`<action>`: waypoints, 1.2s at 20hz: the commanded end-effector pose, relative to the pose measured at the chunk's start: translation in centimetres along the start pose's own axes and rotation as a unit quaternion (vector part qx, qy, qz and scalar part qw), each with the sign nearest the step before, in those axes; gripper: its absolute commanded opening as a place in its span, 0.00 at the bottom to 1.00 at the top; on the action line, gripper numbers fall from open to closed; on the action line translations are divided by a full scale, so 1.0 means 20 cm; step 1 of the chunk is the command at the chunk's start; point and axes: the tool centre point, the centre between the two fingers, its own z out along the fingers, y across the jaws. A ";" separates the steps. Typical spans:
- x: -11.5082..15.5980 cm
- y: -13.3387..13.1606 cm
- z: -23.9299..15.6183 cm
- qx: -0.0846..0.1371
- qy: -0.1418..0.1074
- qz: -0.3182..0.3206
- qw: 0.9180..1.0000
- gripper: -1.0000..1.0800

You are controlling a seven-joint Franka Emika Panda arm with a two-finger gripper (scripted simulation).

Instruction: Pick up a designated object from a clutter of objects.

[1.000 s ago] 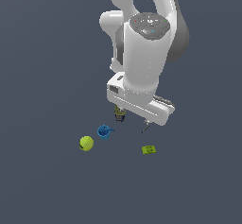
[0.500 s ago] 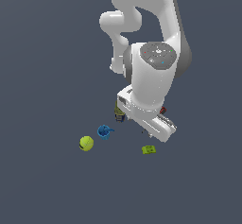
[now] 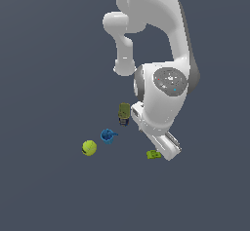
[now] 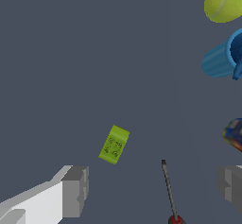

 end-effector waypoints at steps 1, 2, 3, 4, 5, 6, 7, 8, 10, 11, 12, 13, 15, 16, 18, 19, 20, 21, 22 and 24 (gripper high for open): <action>-0.02 -0.03 0.06 0.000 0.000 0.030 1.000 0.96; -0.02 -0.04 0.08 0.000 0.000 0.041 0.999 0.96; -0.03 -0.05 0.11 0.000 0.000 0.052 0.999 0.96; -0.04 -0.06 0.13 0.000 0.000 0.064 0.998 0.96; -0.04 -0.07 0.15 0.000 0.000 0.075 0.997 0.96; -0.05 -0.08 0.18 0.000 0.000 0.087 0.996 0.96; -0.06 -0.09 0.20 0.000 0.000 0.098 0.995 0.96; -0.07 -0.09 0.23 0.000 0.001 0.109 0.994 0.96; -0.08 -0.11 0.27 0.000 0.001 0.130 0.991 0.96; -0.09 -0.12 0.29 0.000 0.001 0.140 0.990 0.96; -0.09 -0.12 0.31 -0.001 0.001 0.149 0.989 0.96; -0.10 -0.13 0.33 -0.001 0.001 0.157 0.988 0.96; -0.11 -0.14 0.36 -0.001 0.001 0.172 0.985 0.96; -0.11 -0.14 0.38 -0.001 0.002 0.179 0.984 0.96; -0.12 -0.15 0.40 -0.001 0.002 0.190 0.982 0.96; -0.12 -0.15 0.41 -0.001 0.002 0.195 0.981 0.96; -0.13 -0.16 0.42 -0.001 0.002 0.199 0.980 0.96; -0.13 -0.16 0.43 -0.001 0.002 0.203 0.979 0.96; -0.13 -0.16 0.44 -0.001 0.002 0.206 0.979 0.96; -0.14 -0.16 0.45 -0.001 0.002 0.210 0.978 0.96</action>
